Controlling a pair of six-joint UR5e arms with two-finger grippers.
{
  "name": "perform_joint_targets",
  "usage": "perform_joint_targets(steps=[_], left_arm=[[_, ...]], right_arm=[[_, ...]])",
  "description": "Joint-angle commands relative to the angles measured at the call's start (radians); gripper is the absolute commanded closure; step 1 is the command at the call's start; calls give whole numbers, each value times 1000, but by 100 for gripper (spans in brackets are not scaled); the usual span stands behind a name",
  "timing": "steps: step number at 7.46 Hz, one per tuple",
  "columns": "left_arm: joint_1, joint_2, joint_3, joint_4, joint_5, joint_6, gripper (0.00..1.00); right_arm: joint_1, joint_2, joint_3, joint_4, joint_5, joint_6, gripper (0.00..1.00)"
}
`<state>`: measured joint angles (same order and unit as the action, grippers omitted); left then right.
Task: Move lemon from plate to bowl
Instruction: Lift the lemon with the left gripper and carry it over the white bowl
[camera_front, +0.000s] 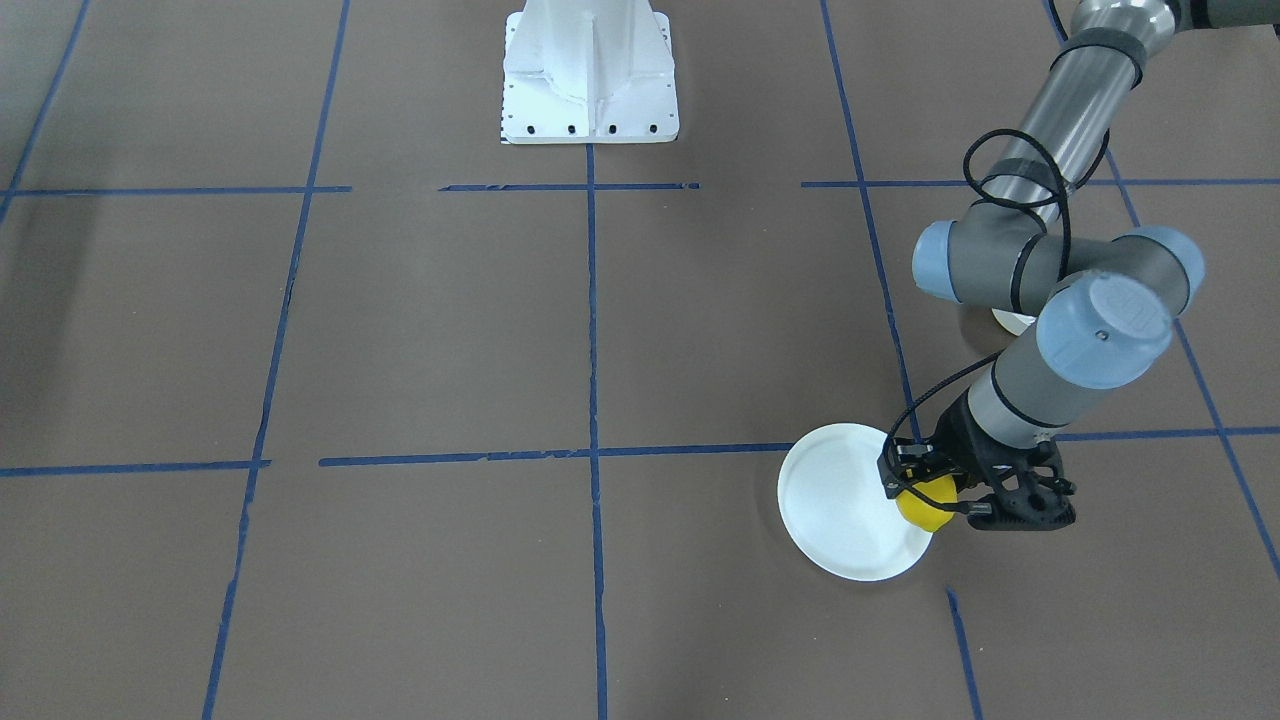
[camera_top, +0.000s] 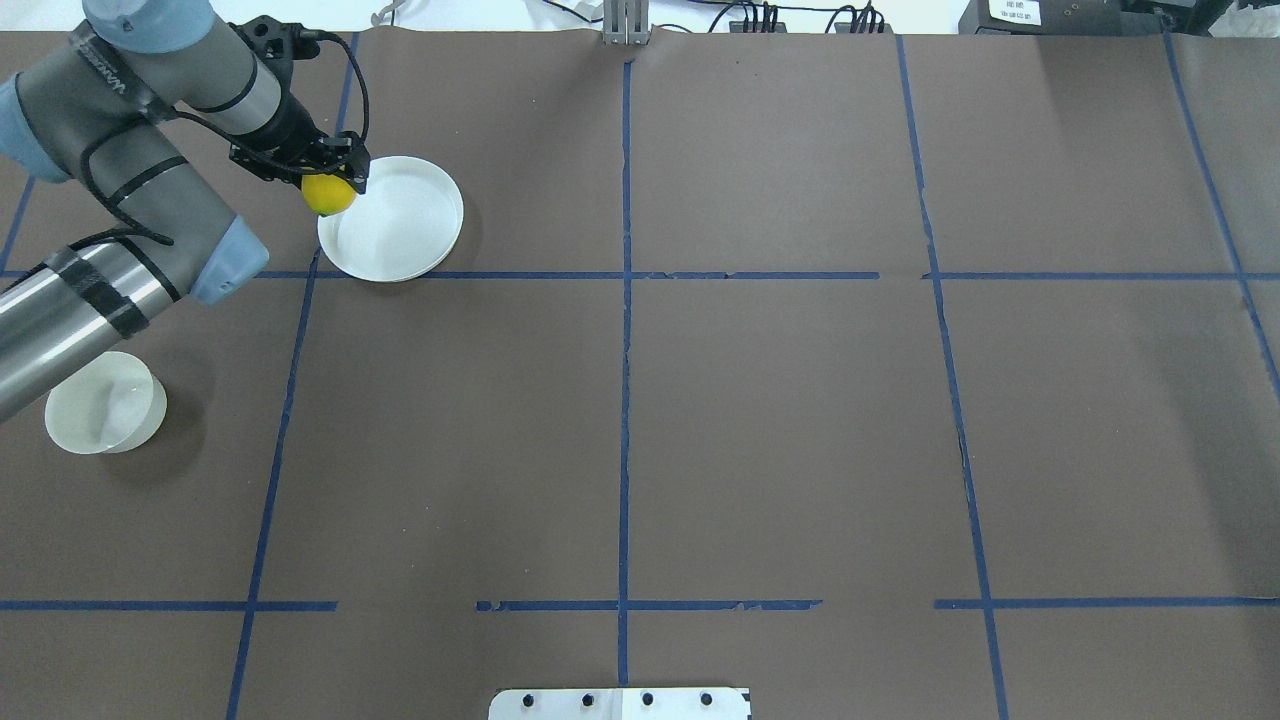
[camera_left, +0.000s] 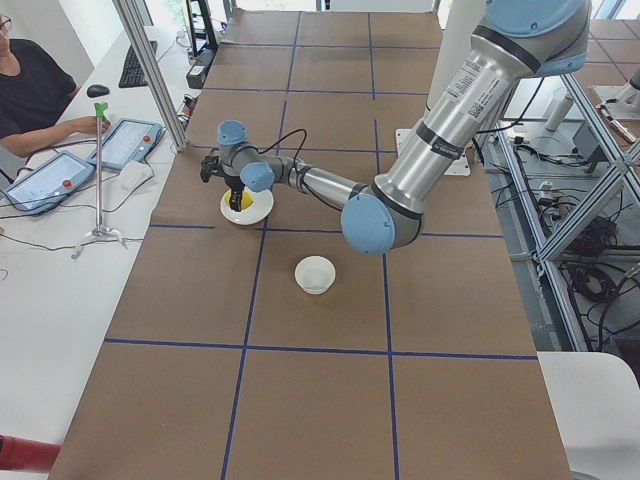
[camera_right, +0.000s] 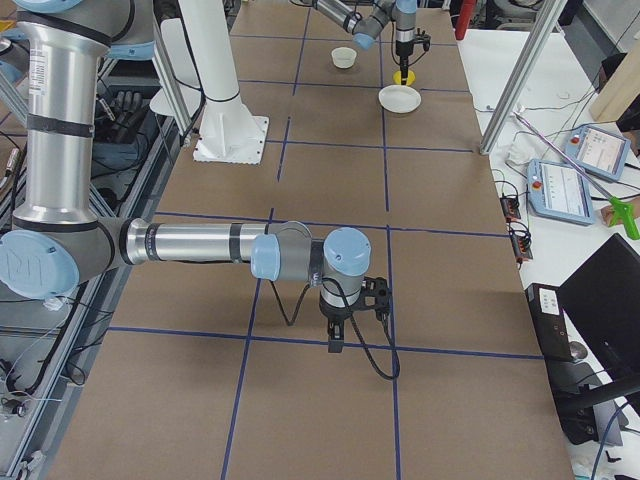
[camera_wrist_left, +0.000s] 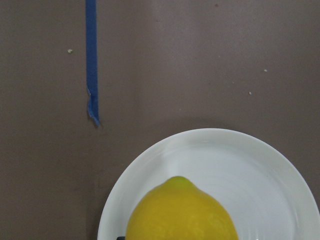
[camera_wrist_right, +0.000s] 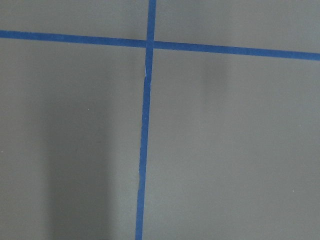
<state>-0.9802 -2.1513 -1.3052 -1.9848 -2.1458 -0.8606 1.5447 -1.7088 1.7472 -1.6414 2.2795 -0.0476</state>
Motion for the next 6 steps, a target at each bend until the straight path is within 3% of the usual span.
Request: perform_joint_targets(steps=[1, 4, 6], left_arm=[[-18, 176, -273, 107, 0, 2, 100], [-22, 512, -538, 96, 9, 17, 100], [-18, 672, -595, 20, 12, 12, 100]], right_arm=[[0, 0, 0, 0, 0, 0, 0], [0, 0, 0, 0, 0, 0, 0], [0, 0, 0, 0, 0, 0, 0]])
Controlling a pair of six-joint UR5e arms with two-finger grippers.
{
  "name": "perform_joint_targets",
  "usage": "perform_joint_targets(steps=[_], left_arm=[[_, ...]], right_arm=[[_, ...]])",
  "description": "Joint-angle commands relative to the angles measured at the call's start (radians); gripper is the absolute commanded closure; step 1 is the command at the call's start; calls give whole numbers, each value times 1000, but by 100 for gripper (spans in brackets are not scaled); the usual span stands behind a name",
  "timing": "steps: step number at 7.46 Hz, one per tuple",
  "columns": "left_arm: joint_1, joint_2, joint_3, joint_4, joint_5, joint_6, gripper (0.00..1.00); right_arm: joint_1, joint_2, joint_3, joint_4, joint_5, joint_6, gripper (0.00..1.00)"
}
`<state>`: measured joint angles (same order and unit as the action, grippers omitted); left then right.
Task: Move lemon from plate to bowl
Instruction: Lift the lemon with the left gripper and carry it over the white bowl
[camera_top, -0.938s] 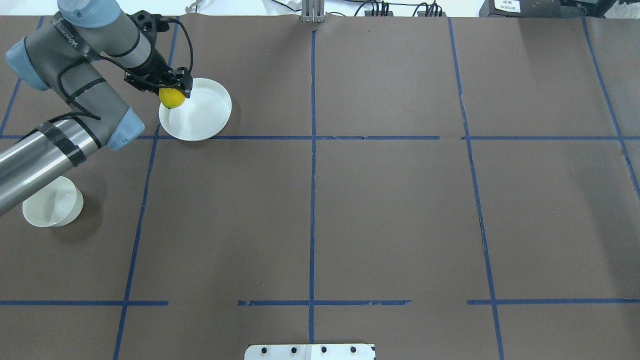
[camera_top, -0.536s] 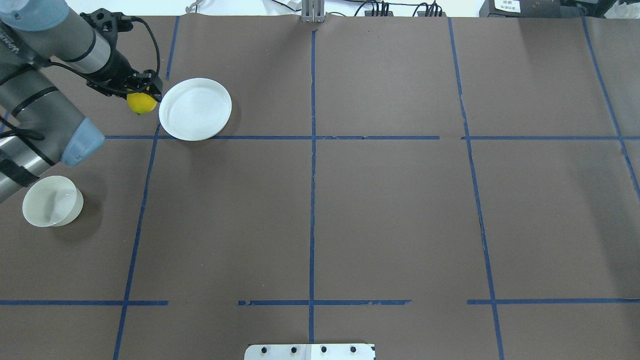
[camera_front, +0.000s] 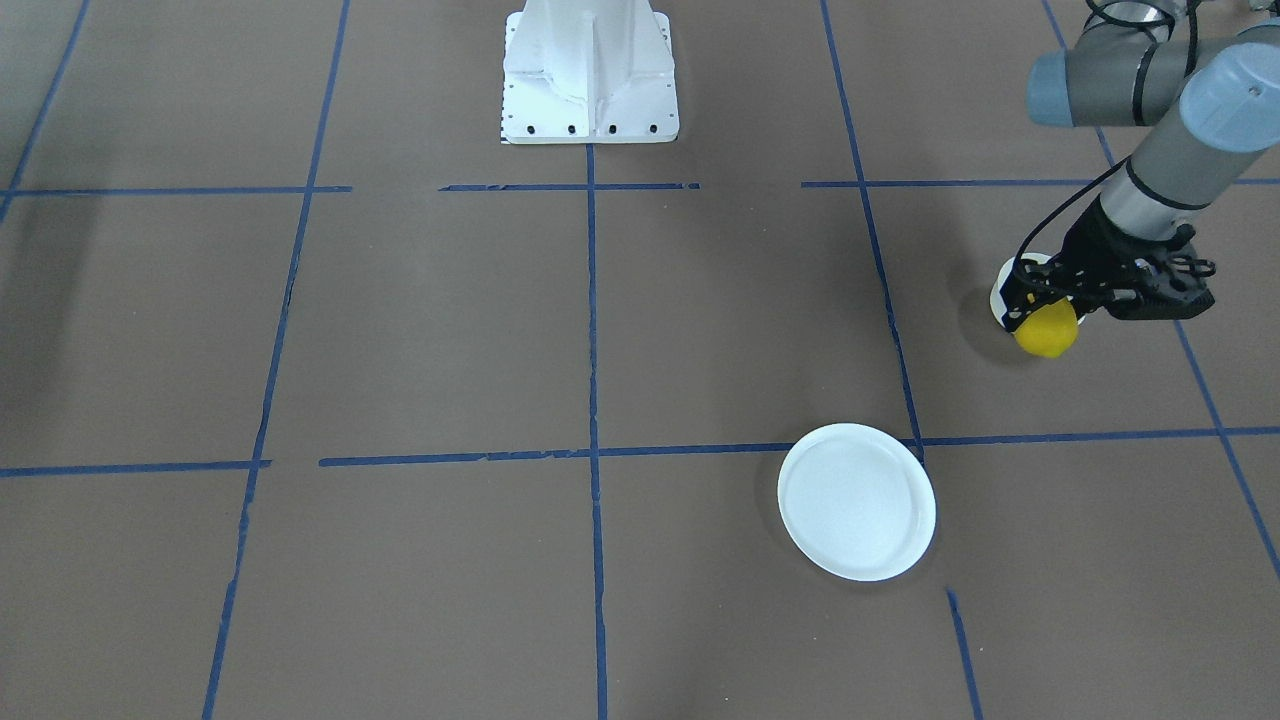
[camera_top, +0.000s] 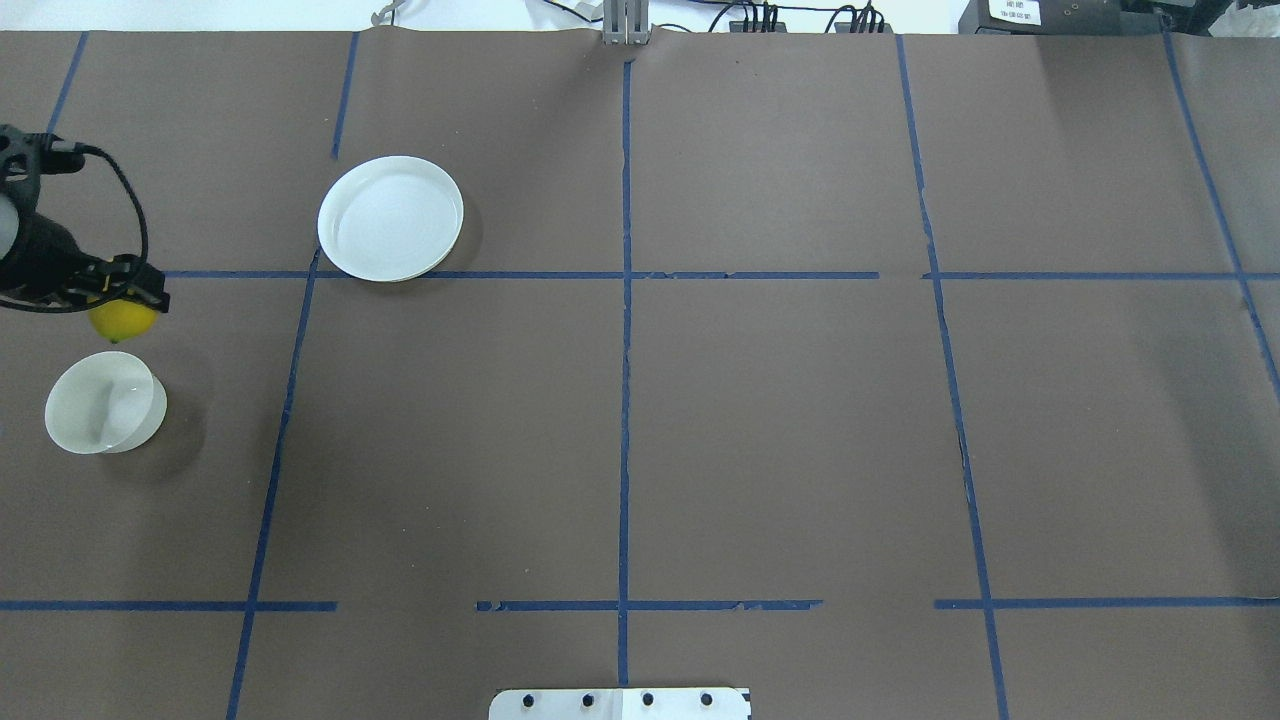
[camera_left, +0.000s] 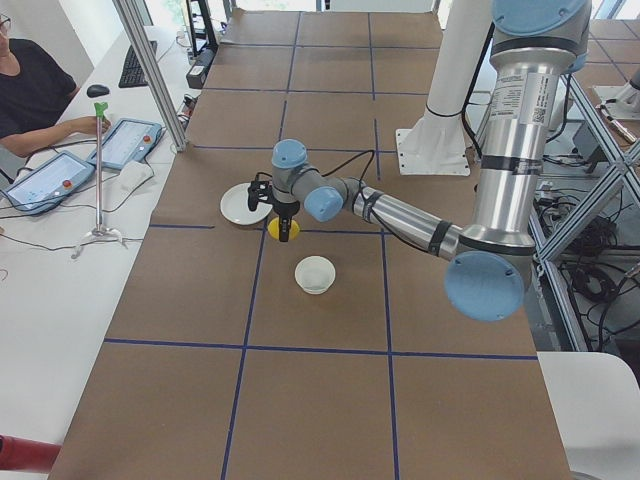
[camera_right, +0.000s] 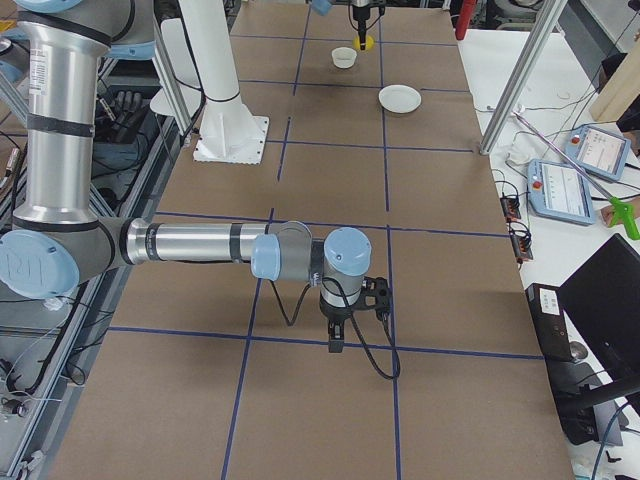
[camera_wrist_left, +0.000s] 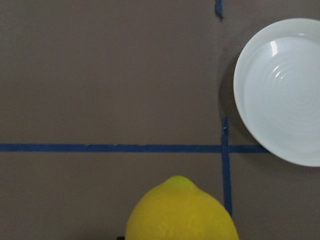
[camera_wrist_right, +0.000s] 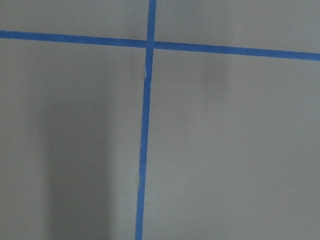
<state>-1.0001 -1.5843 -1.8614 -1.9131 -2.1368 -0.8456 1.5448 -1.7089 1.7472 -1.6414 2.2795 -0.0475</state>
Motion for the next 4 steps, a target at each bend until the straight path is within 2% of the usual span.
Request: perform_joint_targets(steps=[1, 4], left_arm=[[6, 160, -27, -126, 24, -12, 100], [30, 164, 51, -194, 52, -15, 100]], right_arm=[[0, 0, 0, 0, 0, 0, 0], [0, 0, 0, 0, 0, 0, 0]])
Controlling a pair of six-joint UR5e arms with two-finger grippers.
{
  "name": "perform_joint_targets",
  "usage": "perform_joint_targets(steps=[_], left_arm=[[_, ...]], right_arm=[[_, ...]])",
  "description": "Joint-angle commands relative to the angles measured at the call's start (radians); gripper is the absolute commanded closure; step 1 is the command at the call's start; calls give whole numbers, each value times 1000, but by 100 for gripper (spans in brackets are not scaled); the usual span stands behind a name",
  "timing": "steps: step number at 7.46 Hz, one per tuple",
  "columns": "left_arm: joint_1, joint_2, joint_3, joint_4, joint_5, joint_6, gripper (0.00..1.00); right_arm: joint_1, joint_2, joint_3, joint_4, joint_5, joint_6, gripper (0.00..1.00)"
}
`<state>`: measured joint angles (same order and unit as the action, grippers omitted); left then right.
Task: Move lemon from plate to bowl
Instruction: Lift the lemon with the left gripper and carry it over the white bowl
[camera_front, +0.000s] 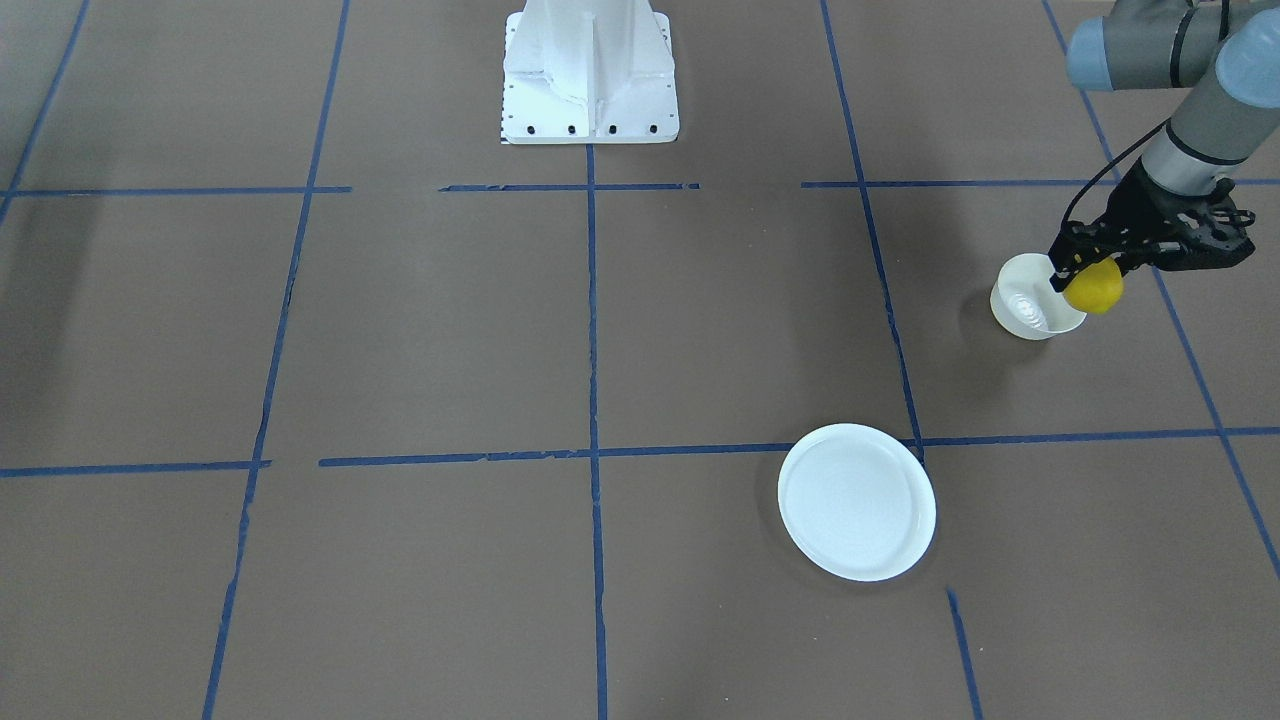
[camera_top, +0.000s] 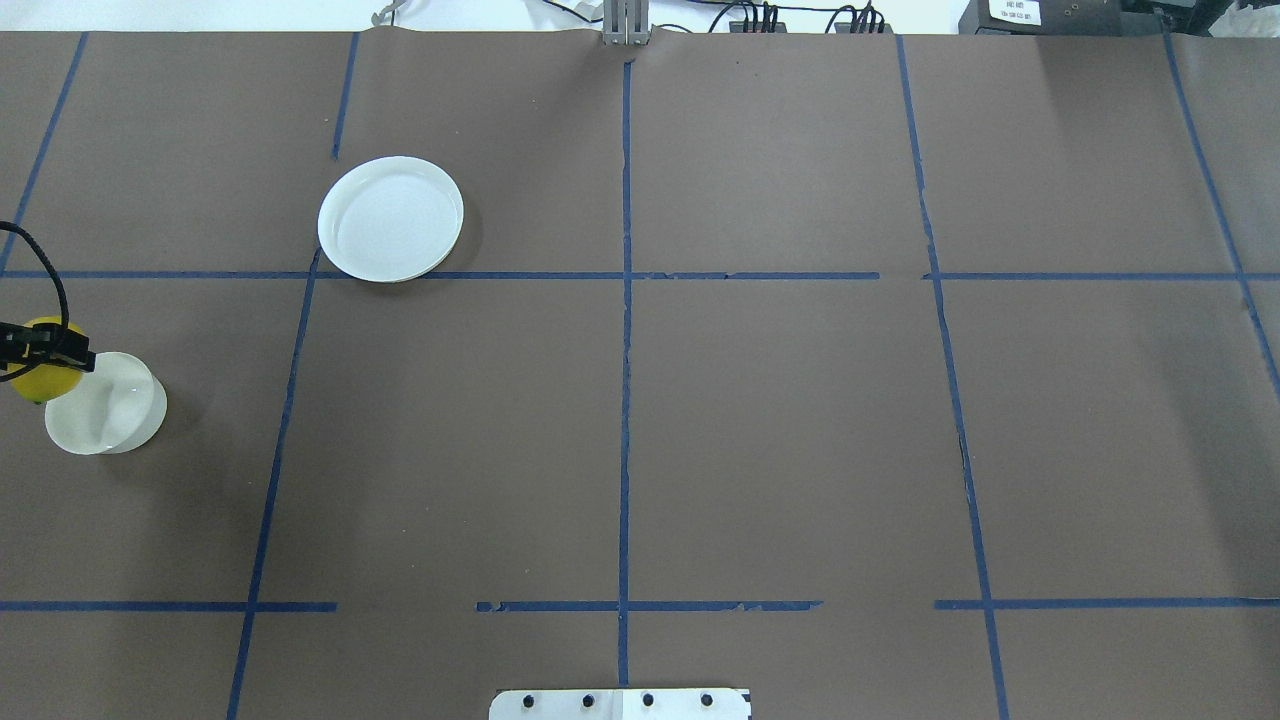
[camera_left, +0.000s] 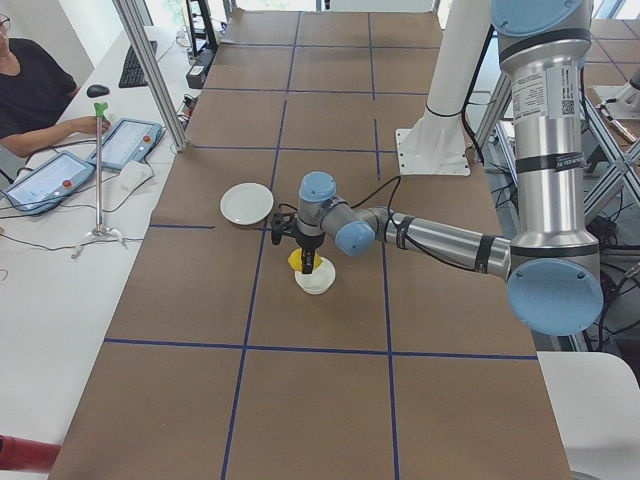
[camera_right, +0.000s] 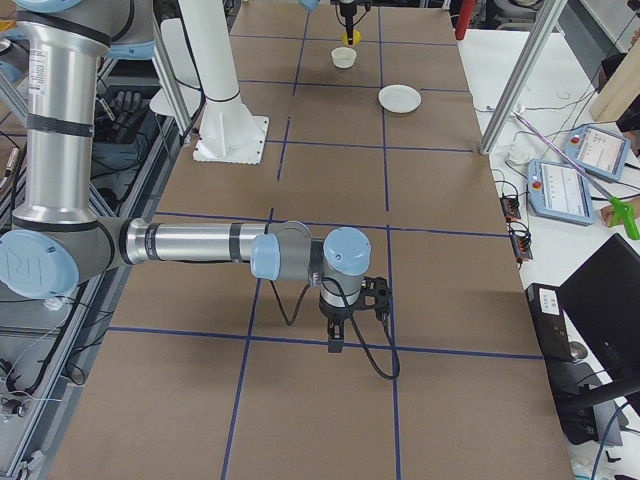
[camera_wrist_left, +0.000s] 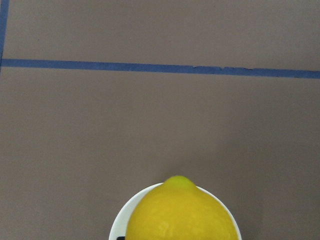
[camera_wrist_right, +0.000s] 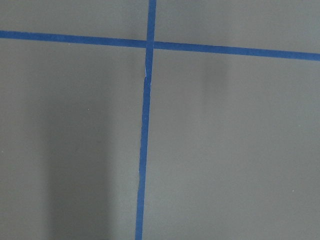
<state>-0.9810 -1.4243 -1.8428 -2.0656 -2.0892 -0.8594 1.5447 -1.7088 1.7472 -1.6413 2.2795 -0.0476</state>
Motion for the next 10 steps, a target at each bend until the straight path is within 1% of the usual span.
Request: perform_joint_targets(steps=[1, 5, 6, 7, 8, 9, 10], left_arm=[[25, 2, 65, -72, 5, -3, 100], [42, -2, 63, -79, -3, -1, 100], [44, -4, 66, -80, -3, 0, 95], [45, -5, 65, -79, -6, 3, 86], [45, -7, 68, -80, -8, 6, 36], [45, -13, 66, -80, -9, 8, 1], [45, -13, 65, -79, -11, 8, 0]], right_arm=[[0, 0, 0, 0, 0, 0, 0], [0, 0, 0, 0, 0, 0, 0], [0, 0, 0, 0, 0, 0, 0], [0, 0, 0, 0, 0, 0, 0], [0, 0, 0, 0, 0, 0, 0], [0, 0, 0, 0, 0, 0, 0], [0, 0, 0, 0, 0, 0, 0]])
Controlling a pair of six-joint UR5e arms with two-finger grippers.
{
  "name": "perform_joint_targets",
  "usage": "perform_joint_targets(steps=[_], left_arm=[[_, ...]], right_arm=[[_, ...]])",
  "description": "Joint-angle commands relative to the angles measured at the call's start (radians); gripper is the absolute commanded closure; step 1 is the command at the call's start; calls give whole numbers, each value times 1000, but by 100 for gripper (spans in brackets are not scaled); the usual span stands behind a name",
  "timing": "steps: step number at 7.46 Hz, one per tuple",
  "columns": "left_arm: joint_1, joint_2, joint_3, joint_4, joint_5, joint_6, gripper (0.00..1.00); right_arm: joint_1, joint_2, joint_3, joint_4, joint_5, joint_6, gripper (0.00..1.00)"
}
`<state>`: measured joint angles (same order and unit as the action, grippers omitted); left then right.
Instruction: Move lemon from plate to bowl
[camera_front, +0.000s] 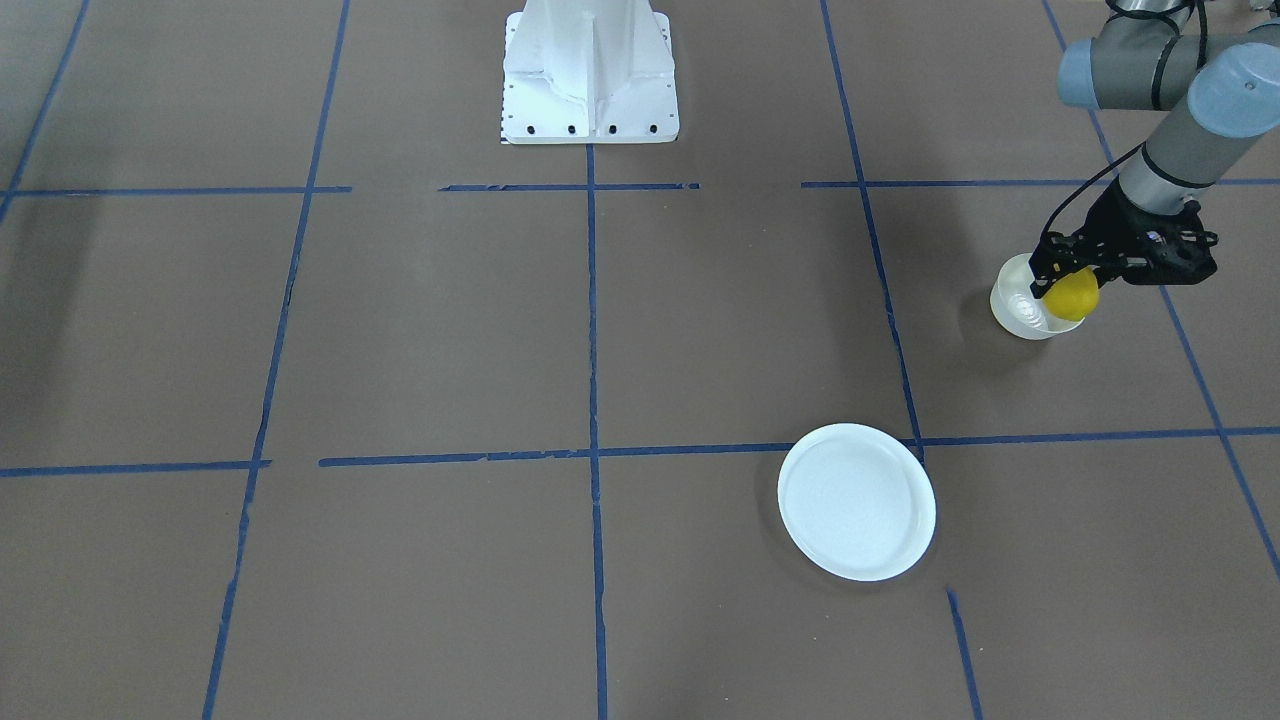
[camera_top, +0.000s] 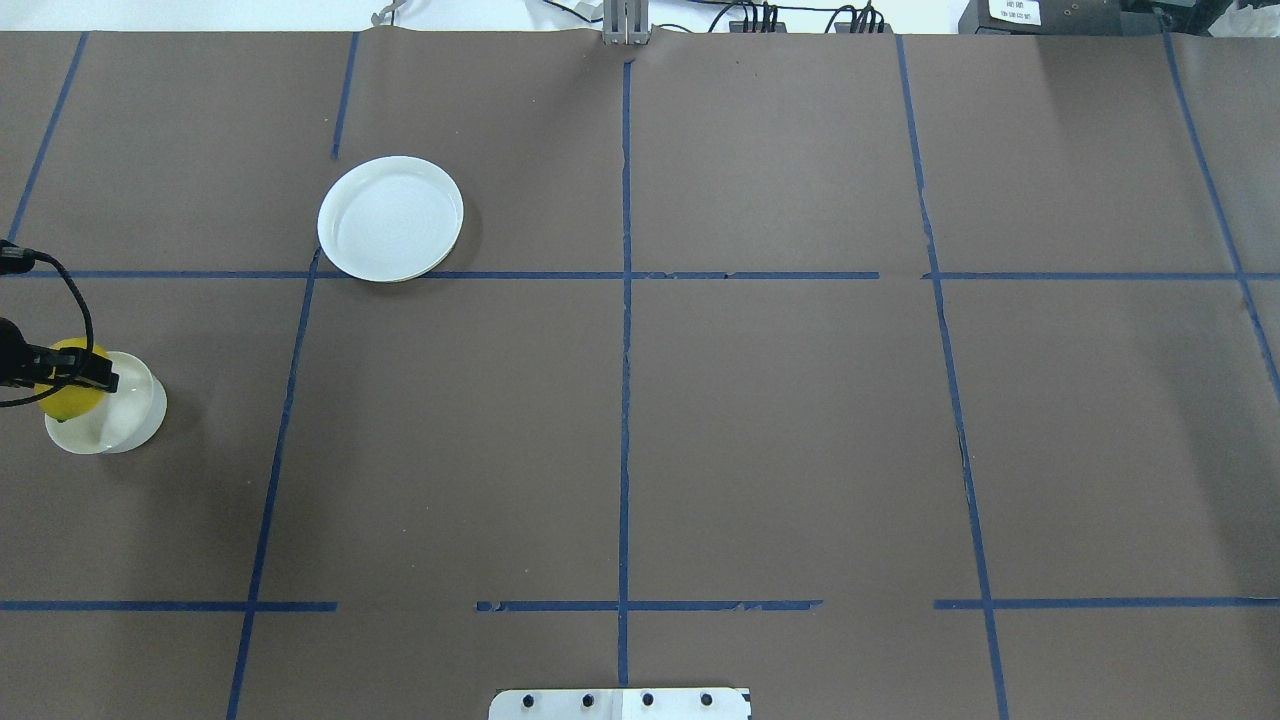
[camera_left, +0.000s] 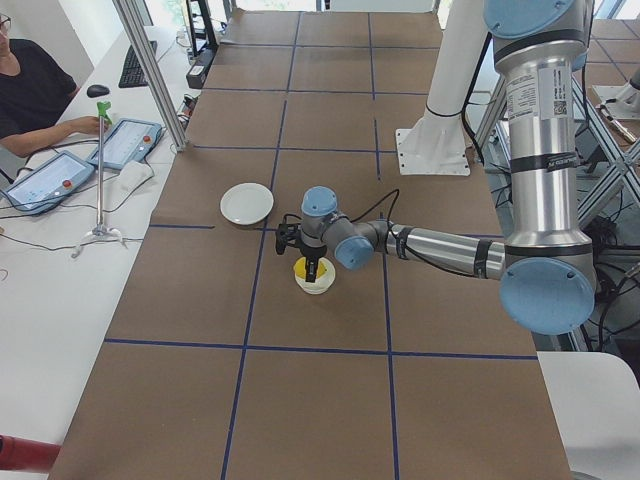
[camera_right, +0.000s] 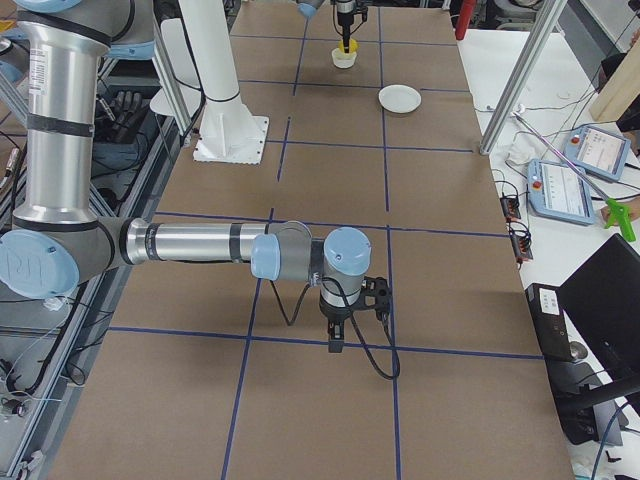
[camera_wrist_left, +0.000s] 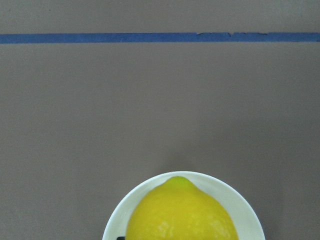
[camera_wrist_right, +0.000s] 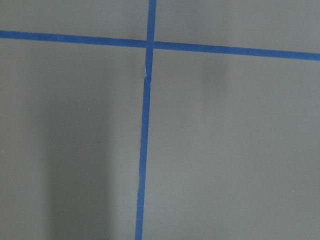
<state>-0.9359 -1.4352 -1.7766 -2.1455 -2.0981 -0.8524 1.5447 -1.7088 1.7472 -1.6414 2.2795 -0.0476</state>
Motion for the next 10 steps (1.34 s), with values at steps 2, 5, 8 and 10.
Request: perform_joint_targets(steps=[2, 5, 8, 10], left_arm=[[0, -2, -3, 3, -2, 6, 0], [-1, -7, -18, 13, -51, 34, 0], [-133, -66, -18, 149, -101, 301, 0], [-254, -135, -23, 321, -112, 491, 0]], right_arm=[[0, 0, 0, 0, 0, 0, 0], [0, 0, 0, 0, 0, 0, 0], [0, 0, 0, 0, 0, 0, 0], [0, 0, 0, 0, 0, 0, 0]])
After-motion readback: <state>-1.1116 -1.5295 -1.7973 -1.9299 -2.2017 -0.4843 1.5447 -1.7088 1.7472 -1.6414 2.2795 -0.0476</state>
